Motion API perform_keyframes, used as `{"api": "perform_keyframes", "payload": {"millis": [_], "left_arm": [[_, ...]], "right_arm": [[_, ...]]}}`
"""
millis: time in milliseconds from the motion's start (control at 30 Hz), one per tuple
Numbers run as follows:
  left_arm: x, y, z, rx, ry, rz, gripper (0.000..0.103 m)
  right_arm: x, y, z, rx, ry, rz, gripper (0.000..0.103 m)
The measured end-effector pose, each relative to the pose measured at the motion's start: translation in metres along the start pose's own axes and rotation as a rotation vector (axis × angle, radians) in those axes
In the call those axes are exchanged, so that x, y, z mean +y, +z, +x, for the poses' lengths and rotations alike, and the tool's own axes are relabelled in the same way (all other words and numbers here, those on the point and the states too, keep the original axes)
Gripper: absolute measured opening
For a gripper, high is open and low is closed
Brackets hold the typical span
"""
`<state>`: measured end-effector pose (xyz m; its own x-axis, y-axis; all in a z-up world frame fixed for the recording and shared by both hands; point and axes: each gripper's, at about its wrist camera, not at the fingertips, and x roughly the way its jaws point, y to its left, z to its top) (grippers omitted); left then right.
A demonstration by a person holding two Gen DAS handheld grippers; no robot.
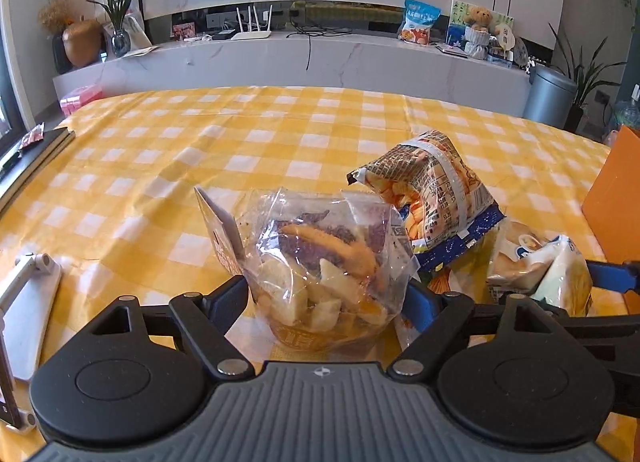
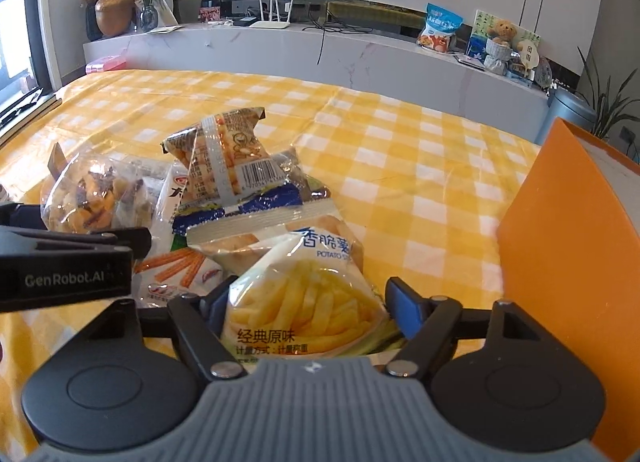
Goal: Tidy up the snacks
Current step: 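Grasp the clear chip bag with the left tool while the right tool grasps the fries bag, then carry the chip bag and fries bag over the orange box and lower them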
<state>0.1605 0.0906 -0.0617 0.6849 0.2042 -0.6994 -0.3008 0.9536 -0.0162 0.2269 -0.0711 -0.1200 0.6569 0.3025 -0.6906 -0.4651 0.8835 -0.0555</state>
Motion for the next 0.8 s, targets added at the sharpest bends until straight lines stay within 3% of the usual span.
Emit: {"api": "perform_keyframes", "payload": {"millis": [67,200,333,800], "left_arm": [[0.000,0.000,-0.002,0.001,-0.009,0.004,0.086],[-0.001,-0.003,-0.008,-0.009,-0.007,0.029,0.079],[0.004,-0.009,-0.016,-0.012,-0.009,0.017,0.078],[0.004,-0.023,-0.061,-0.023,-0.053,0.039,0.077]], "right_arm": [[0.000,-0.001,-0.002,0.000,-0.002,0.003,0.073],[0.005,-0.003,-0.007,0.000,-0.012,-0.011,0.068],[0.009,-0.007,-0.017,-0.006,-0.027,-0.025,0.059],[0.011,-0.025,-0.064,-0.016,-0.018,-0.028,0.050]]}}
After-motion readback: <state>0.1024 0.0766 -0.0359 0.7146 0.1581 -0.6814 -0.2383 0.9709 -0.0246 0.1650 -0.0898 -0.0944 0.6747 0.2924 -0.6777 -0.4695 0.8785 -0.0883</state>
